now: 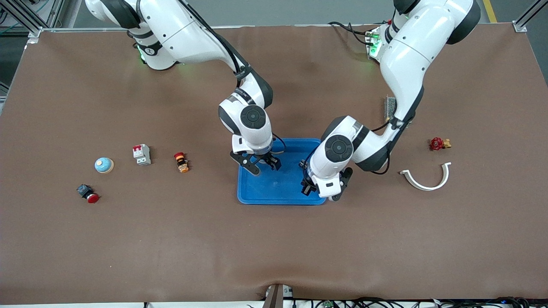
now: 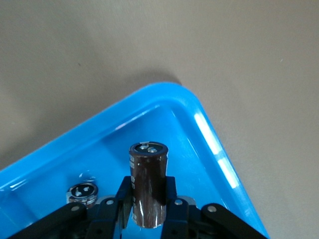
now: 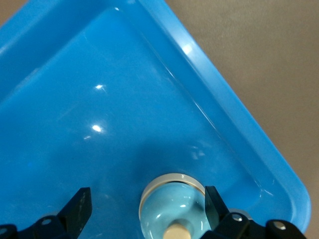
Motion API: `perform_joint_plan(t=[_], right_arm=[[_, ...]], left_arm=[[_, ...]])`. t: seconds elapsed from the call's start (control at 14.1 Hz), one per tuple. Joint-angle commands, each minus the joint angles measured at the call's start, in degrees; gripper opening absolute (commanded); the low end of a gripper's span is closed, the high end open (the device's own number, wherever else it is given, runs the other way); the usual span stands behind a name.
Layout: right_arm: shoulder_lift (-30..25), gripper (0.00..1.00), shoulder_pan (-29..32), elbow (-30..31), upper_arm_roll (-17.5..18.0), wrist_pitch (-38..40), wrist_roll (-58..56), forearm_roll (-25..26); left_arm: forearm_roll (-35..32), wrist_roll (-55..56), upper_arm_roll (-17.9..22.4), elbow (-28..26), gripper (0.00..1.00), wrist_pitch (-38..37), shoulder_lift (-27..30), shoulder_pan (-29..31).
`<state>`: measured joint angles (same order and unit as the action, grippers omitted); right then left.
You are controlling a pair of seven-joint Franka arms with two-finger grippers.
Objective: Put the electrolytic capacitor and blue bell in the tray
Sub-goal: 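Lower the bell and capacitor into the tray and open both grippers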
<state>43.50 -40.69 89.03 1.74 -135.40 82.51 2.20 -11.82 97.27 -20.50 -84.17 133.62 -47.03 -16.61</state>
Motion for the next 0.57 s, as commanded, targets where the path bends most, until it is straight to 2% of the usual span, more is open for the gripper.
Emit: perform_joint_plan(t=[0.0,0.07,0.14,0.21,0.28,0.5], right_arm=[[0.10,1.00,0.70,-1.14,0.20,1.80,-1.20,1.14],[-0.08,1.00,1.13,-1.22,0.20,2.50,-2.08,1.14],[-0.25,1.00,1.66,-1.22,0.29,3.20,-3.31,1.14],[-0.78,1.00,2.19,-1.22,0.29,3.82,-4.63,1.05],[-1.13,1.00,2.89,-1.40,0.29,5.04,-6.20,1.05],[-2.80,1.00,6.14,-2.89,0.29,9.53,-15.24,0.96]], left_arm=[[-0.14,1.78,0.64,1.55,0.23,1.38,-1.92,-1.06],[-0.13,1.78,0.64,1.46,0.37,1.38,-1.92,-1.06],[-0.05,2.05,0.64,1.46,0.58,1.38,-1.92,-1.06],[-0.05,2.05,0.64,1.46,0.90,1.38,-1.75,-0.97],[-0.22,1.87,0.64,1.46,1.00,1.29,-1.49,-0.88],[-0.05,1.78,0.64,1.55,1.00,0.68,0.53,0.34]])
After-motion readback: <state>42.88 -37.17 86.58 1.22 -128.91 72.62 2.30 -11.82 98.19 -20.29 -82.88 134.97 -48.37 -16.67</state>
